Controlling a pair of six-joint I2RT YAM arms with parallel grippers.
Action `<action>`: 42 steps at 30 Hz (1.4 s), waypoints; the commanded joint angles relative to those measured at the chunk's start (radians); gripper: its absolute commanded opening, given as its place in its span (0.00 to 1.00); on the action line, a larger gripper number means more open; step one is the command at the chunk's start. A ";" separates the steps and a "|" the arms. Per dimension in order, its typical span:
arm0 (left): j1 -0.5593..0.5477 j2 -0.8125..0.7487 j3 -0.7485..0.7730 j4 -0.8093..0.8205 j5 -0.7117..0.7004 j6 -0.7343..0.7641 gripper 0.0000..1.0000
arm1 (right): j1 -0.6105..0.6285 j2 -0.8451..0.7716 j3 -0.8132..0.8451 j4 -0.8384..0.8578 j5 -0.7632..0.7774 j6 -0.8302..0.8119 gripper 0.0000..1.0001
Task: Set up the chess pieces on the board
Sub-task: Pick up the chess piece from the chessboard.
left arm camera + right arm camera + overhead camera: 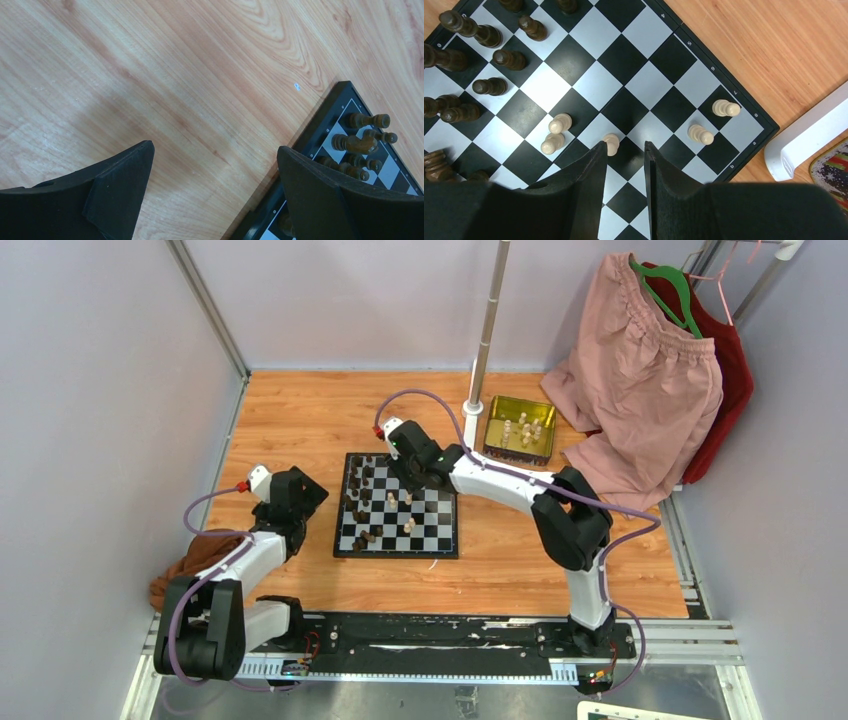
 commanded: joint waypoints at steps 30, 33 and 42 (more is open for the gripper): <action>-0.004 0.021 -0.009 0.030 -0.025 0.003 1.00 | 0.018 0.079 0.013 -0.014 -0.037 0.016 0.33; -0.004 0.022 -0.008 0.029 -0.026 0.003 1.00 | 0.018 0.083 0.015 -0.015 -0.039 0.015 0.31; -0.004 0.027 -0.005 0.029 -0.032 0.006 1.00 | 0.018 0.083 0.027 -0.022 -0.042 0.010 0.05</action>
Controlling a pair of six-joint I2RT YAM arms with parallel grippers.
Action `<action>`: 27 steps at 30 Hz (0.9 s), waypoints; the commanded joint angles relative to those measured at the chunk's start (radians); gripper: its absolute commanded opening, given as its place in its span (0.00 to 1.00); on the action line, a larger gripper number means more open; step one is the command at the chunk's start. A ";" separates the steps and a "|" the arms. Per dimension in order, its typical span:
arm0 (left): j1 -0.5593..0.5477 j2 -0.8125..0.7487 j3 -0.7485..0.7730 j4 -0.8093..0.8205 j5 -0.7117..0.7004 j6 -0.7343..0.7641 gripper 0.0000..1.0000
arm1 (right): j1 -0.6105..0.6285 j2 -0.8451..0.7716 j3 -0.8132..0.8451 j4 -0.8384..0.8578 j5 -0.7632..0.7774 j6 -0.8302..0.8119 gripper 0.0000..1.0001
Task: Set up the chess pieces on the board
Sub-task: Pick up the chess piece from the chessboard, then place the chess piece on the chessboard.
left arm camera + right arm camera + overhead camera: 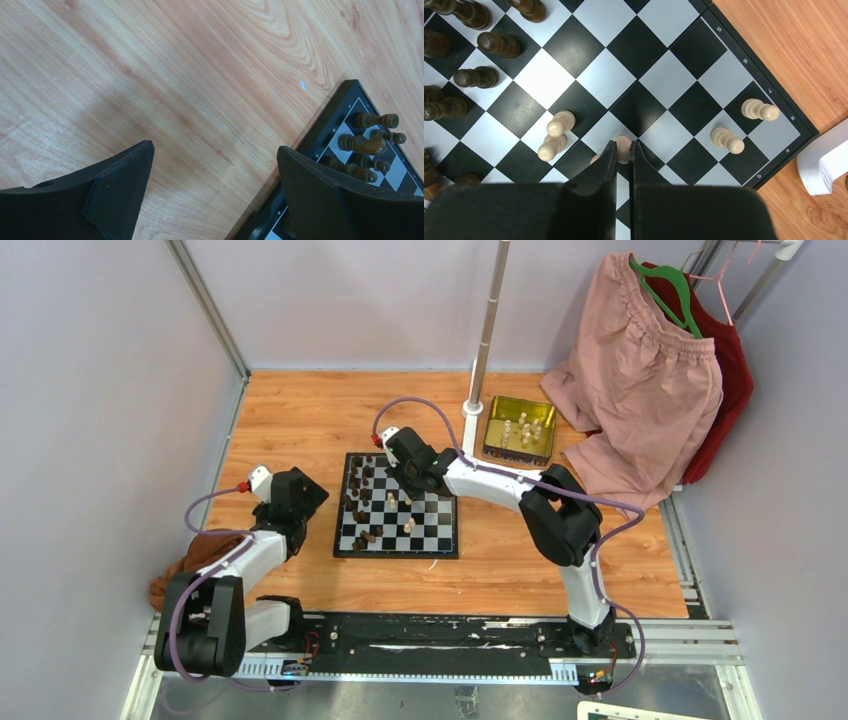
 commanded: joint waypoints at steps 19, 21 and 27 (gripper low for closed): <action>-0.004 0.026 0.000 0.030 -0.032 0.010 1.00 | -0.015 -0.077 -0.003 -0.031 0.113 -0.028 0.00; -0.005 0.025 0.000 0.031 -0.032 0.010 1.00 | -0.024 -0.084 -0.017 -0.023 0.118 -0.025 0.00; -0.004 0.025 0.001 0.031 -0.031 0.012 1.00 | -0.054 -0.093 -0.052 -0.007 0.118 -0.011 0.00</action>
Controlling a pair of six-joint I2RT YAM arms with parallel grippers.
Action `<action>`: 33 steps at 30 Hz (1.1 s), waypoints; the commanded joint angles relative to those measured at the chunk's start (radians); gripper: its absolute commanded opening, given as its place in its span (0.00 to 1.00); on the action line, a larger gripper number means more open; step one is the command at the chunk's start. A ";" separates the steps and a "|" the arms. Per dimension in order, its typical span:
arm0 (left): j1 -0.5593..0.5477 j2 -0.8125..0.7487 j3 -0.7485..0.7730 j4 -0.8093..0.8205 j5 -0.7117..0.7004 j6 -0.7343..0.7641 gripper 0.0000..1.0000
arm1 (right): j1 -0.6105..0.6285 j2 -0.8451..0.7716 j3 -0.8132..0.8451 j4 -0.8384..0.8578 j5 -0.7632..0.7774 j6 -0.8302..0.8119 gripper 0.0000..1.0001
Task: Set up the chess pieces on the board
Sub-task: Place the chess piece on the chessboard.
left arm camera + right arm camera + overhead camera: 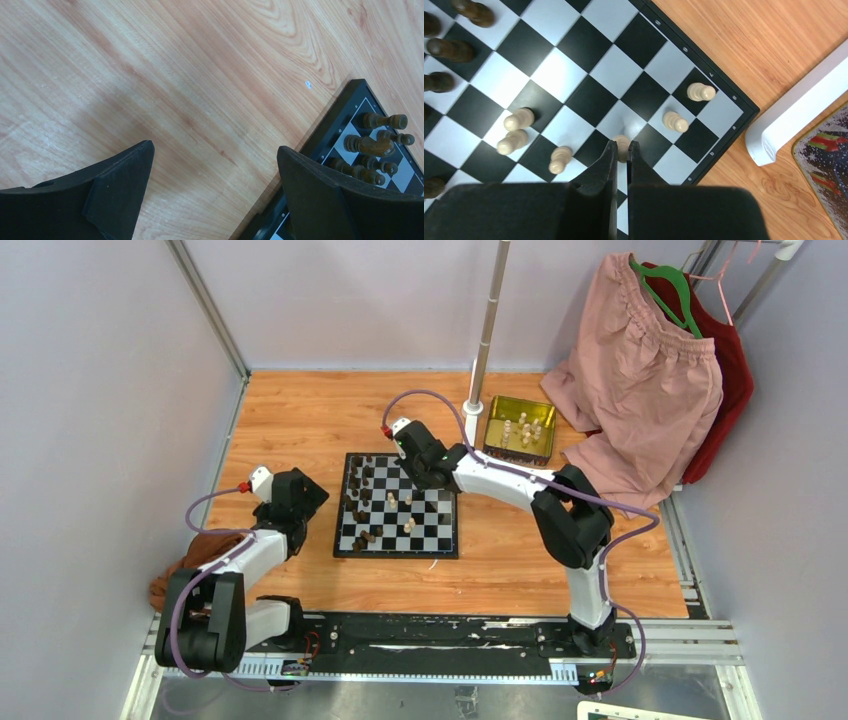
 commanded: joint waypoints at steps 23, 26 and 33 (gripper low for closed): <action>-0.004 0.017 0.001 0.032 -0.021 0.011 1.00 | -0.076 -0.018 -0.087 0.063 -0.011 0.027 0.00; -0.004 0.016 0.002 0.032 -0.021 0.011 1.00 | -0.076 -0.023 -0.089 0.060 -0.023 0.027 0.08; -0.004 0.009 -0.004 0.032 -0.024 0.008 1.00 | -0.069 -0.061 -0.079 0.049 -0.021 0.005 0.40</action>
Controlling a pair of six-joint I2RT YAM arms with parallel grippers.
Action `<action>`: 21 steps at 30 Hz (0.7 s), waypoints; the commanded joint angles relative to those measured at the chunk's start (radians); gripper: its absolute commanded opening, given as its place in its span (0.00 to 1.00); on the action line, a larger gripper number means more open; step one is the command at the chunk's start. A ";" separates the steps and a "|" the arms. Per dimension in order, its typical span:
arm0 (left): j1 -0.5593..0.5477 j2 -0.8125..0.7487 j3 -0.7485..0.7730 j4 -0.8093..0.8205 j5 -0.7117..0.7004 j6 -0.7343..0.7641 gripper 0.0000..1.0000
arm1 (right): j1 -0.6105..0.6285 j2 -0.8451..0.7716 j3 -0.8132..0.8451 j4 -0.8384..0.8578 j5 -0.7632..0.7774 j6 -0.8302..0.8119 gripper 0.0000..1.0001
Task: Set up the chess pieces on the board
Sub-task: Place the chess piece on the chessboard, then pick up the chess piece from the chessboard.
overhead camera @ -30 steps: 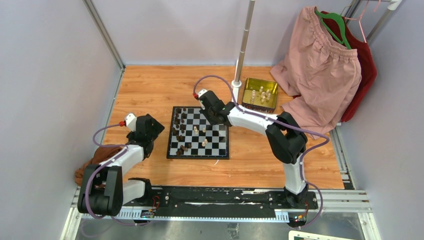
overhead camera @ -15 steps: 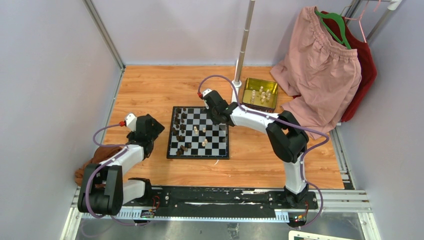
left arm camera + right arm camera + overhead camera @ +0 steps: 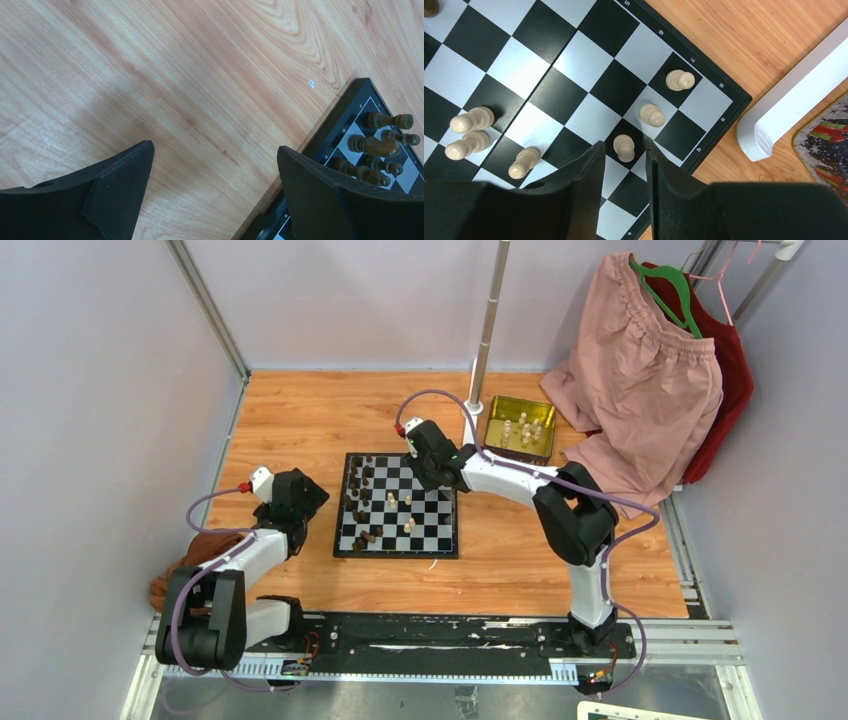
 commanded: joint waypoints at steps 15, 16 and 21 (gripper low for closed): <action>-0.004 -0.005 -0.010 0.044 -0.029 0.010 1.00 | 0.084 -0.119 0.006 -0.021 -0.071 -0.034 0.40; -0.004 -0.005 -0.011 0.045 -0.029 0.010 1.00 | 0.090 -0.113 0.007 -0.023 -0.085 -0.047 0.40; -0.005 -0.002 -0.014 0.056 -0.031 0.009 1.00 | 0.112 -0.086 0.016 -0.031 -0.126 -0.065 0.40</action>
